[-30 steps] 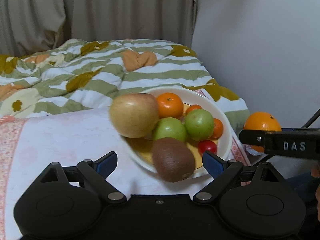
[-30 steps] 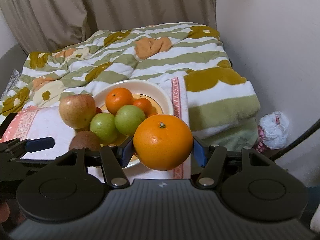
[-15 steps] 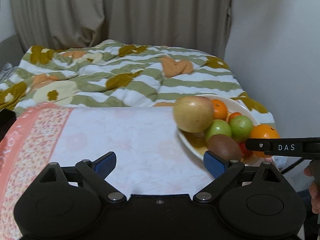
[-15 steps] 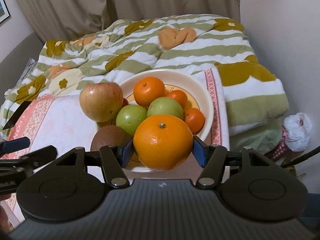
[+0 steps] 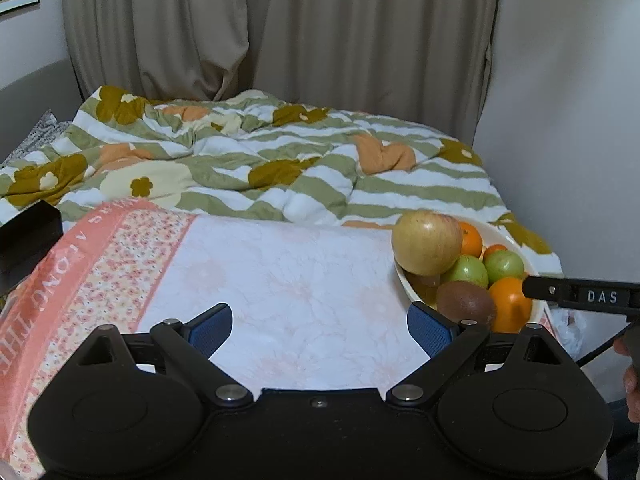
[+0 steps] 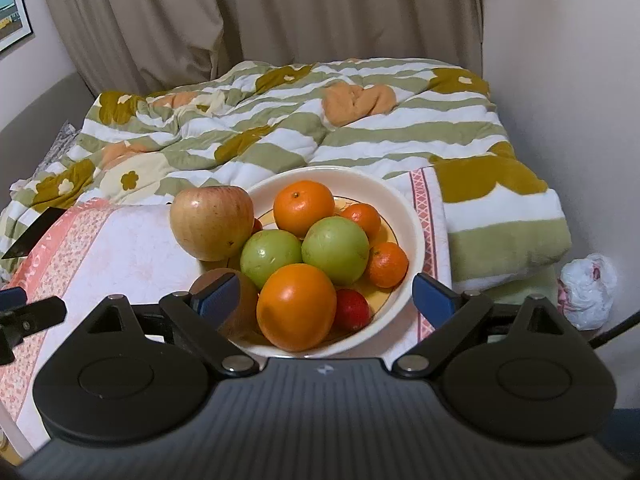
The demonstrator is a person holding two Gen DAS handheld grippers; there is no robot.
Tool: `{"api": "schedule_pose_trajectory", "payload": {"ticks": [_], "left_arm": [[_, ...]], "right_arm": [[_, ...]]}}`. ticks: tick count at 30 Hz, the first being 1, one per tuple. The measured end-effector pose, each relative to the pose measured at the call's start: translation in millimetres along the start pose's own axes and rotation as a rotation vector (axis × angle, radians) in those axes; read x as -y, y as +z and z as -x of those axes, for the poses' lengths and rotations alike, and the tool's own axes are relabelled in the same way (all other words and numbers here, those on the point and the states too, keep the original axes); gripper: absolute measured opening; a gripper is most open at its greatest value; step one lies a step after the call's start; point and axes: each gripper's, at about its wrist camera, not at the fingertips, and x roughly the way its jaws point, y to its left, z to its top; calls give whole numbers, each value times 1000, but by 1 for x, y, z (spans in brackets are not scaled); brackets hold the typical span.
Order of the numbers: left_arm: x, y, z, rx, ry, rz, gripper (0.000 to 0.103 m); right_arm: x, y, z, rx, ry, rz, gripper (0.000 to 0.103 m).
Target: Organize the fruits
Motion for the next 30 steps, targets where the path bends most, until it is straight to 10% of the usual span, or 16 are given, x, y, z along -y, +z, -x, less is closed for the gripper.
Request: {"api": "schedule_pose_trajectory", "payload": {"ticks": [30], "left_arm": [[-101, 3, 137, 177, -58, -156, 103]], "right_arm": [[-148, -47, 171, 98, -147, 16, 103]]}}
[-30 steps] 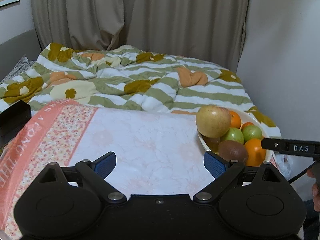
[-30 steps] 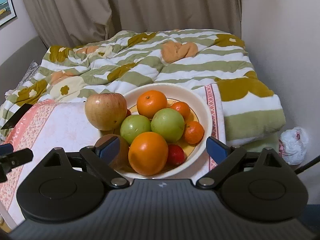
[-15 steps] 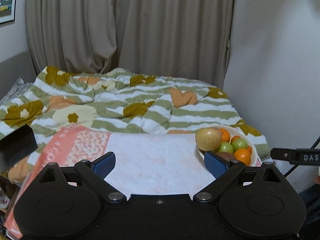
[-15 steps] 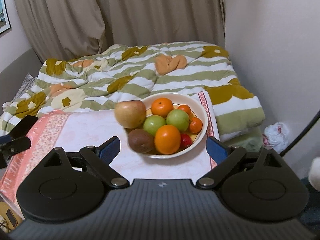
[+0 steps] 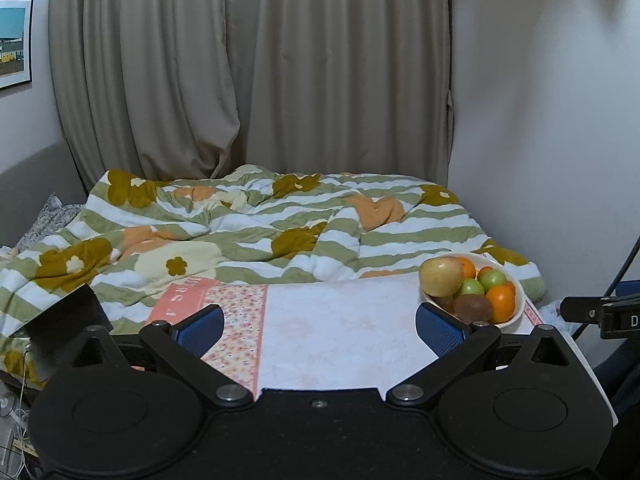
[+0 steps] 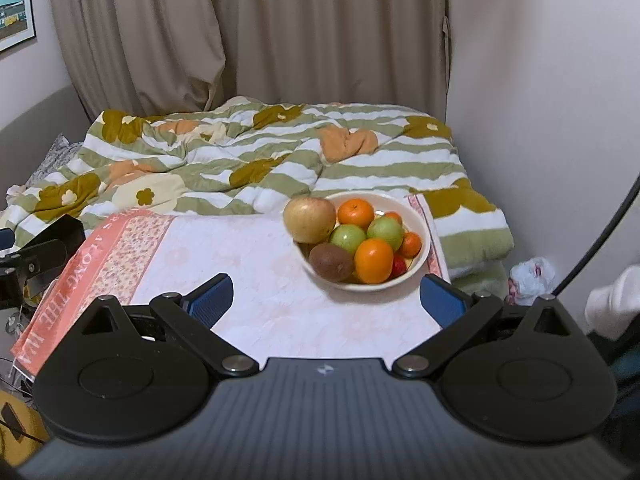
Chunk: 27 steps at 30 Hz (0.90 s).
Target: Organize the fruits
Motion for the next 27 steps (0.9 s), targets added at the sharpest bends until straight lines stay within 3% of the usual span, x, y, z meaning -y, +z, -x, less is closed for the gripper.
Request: {"api": "schedule_pose_trajectory", "payload": {"ticks": [27], "left_arm": [[-13, -8, 9, 3, -28, -8, 103]], "right_arm": [[-13, -17, 13, -10, -39, -17, 103]]}}
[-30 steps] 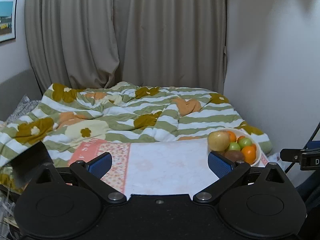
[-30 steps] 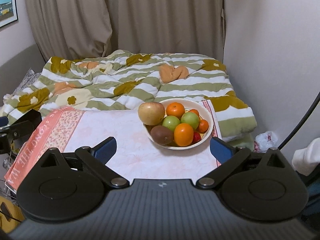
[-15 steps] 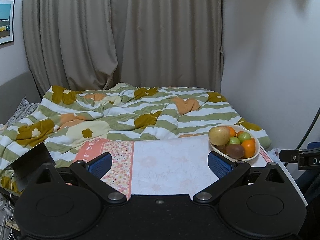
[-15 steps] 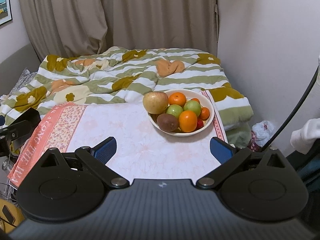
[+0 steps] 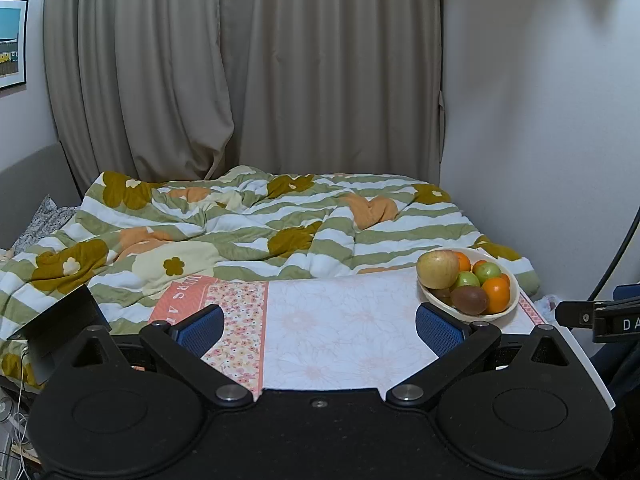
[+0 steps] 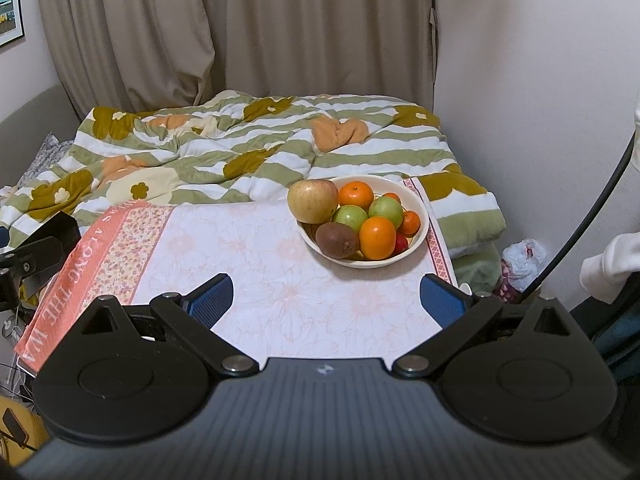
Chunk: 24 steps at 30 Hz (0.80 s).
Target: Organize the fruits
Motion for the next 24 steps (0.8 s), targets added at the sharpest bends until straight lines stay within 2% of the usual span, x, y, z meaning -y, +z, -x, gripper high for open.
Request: {"api": "schedule_pose_trajectory", "payload": {"ticks": [24], "left_arm": [[-7, -1, -2, -5, 12, 2, 103]], "right_arm": [[-3, -3, -5, -17, 2, 2, 103]]}}
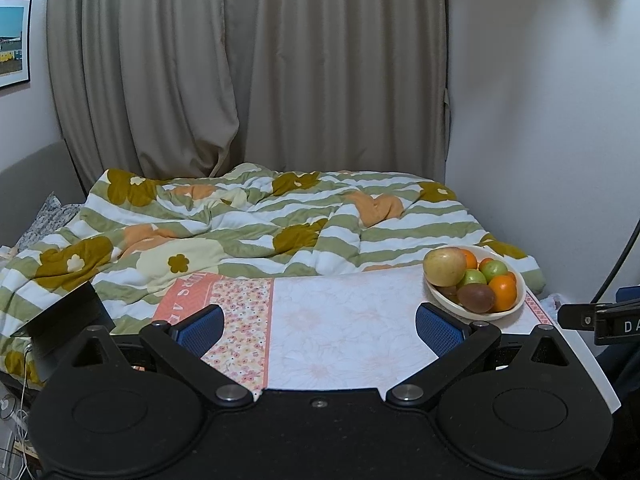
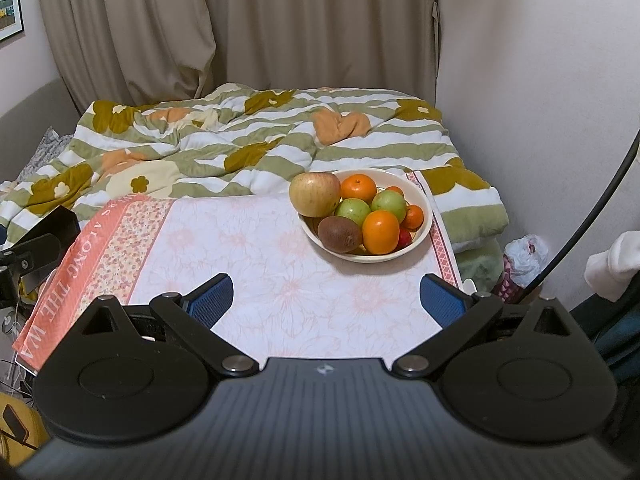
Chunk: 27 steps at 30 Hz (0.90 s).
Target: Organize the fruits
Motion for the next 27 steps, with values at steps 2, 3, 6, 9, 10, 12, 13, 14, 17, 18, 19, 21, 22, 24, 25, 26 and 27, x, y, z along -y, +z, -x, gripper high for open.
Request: {"api": "schedule_pose_trajectory", "payload": {"ticks": [2, 3, 6, 9, 10, 12, 13, 14, 17, 18, 19, 21, 22, 24, 25, 26, 27], "left_arm": [[0, 0, 0, -1, 0, -1, 103], [0, 0, 0, 0, 0, 0, 103], [0, 0, 0, 0, 1, -2, 103], [-1, -2, 0, 1, 7, -11, 103], [-1, -3, 0, 1, 9, -13, 103], [-1, -4, 0, 2, 16, -17, 103], [-1, -4, 0, 2, 19, -19, 103], [0, -4, 0, 1, 21, -21, 103], [0, -4, 0, 3, 22, -23, 103], [0, -3, 0, 3, 20, -22, 103], [-1, -3, 0, 2, 20, -20, 103], [-1, -3, 0, 3, 24, -19, 103], [-2, -2, -1, 4, 21, -20, 103], [-2, -2, -2, -4, 26, -27, 103], [-2, -3, -2, -8, 31, -30, 103], [-2, -3, -3, -10, 31, -35, 103], [-3, -4, -3, -11, 27, -37, 103]], "right_arm": [[0, -1, -1, 0, -1, 1, 103], [0, 0, -1, 0, -1, 0, 103], [0, 0, -1, -1, 0, -1, 103], [0, 0, -2, -2, 0, -2, 103], [0, -1, -2, -2, -1, -2, 103], [0, 0, -2, -1, -1, -2, 103], [0, -1, -2, -2, -1, -3, 103], [0, 0, -2, -2, 0, -3, 103], [0, 0, -2, -2, 0, -2, 103], [0, 0, -2, -3, 0, -3, 103], [0, 0, -2, -3, 0, -5, 103], [0, 0, -2, -5, 0, -6, 103], [-1, 0, -2, -5, -1, -6, 103], [-2, -1, -2, -5, -2, -9, 103], [-1, 0, -2, -5, -1, -9, 103], [0, 0, -2, -5, -1, -10, 103], [-1, 0, -3, -5, -3, -13, 103]]}}
